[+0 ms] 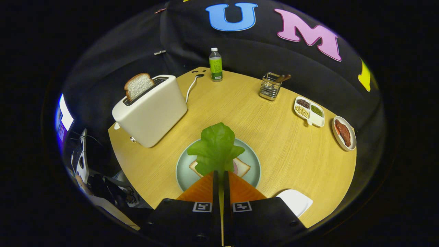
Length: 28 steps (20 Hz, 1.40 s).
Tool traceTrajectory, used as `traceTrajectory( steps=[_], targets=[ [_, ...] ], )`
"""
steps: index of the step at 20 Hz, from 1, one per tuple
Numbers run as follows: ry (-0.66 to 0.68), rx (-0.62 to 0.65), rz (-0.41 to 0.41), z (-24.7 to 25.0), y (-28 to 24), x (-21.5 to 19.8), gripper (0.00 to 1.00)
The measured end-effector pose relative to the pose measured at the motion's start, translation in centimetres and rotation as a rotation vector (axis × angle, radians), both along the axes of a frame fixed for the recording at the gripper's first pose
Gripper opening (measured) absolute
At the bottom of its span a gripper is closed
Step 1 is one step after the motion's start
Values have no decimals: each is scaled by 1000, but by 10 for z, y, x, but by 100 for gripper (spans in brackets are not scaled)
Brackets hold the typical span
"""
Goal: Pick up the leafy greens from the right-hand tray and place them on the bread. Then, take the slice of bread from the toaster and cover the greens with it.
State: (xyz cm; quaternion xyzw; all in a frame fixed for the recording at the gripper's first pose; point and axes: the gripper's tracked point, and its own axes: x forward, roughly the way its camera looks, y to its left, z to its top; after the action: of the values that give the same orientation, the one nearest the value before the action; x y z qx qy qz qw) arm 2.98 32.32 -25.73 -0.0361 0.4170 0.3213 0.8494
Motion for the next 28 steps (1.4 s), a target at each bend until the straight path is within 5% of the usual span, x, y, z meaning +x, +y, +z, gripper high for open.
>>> traceTrajectory(
  steps=[8,9,10,11,13,23,28],
  targets=[
    [14,-123,-14,-42,7,18,12],
    [11,-134,-28,-45,4,20,35],
    [5,-136,-31,-46,4,21,45],
    [-4,-132,-30,-44,4,22,67],
    [-26,-104,-28,-33,7,22,82],
    [-222,83,-101,67,1,24,92],
    [-471,225,-22,170,31,14,92]
  ],
)
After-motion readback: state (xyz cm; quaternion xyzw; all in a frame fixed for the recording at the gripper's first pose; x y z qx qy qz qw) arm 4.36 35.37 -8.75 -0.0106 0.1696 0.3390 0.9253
